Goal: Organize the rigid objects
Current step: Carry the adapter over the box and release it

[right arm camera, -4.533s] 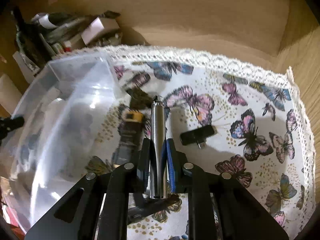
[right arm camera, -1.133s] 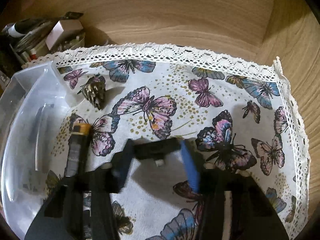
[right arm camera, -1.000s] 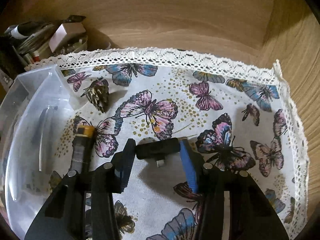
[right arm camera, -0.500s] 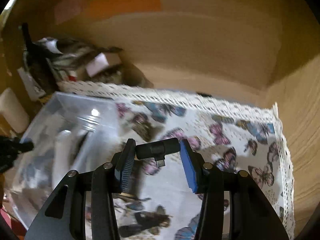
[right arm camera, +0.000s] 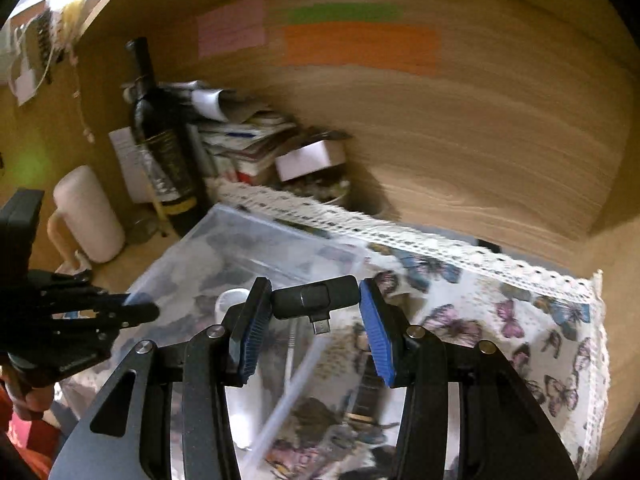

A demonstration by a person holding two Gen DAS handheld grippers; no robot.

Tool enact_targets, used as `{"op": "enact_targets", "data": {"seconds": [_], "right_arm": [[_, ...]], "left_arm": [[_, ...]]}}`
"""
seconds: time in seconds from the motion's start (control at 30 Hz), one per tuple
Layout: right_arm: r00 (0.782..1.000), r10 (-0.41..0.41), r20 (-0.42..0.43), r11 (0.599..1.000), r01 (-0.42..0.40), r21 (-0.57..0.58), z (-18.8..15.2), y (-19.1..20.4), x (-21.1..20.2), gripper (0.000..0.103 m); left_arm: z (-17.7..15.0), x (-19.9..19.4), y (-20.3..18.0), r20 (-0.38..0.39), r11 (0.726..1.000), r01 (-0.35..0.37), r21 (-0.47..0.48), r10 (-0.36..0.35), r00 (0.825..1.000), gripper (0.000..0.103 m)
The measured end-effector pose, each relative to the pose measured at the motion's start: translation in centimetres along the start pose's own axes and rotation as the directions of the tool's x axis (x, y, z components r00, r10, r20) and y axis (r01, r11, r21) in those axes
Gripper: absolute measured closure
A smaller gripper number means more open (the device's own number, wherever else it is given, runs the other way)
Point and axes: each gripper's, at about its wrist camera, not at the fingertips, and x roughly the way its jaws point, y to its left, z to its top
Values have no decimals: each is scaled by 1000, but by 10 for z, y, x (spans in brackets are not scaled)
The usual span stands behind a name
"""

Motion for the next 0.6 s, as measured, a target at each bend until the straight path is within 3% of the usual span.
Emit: {"op": "enact_targets", "data": {"seconds": [0.3,0.5,0.6], "right_arm": [[995,37,-97,999,-40,-28,-6,12,34,61],[992,38,-116,998,-43,-35,-9,13,43,61],[992,48,-113,998,-52,-30,-8,12,40,53]], "left_arm": [[0,0,-1,1,1000,1,-1,-1,1000,94],[0,0,0,1,1000,1,-2,-1,1000,94],[0,0,0,1,1000,1,-1,-1,1000,94]]}}
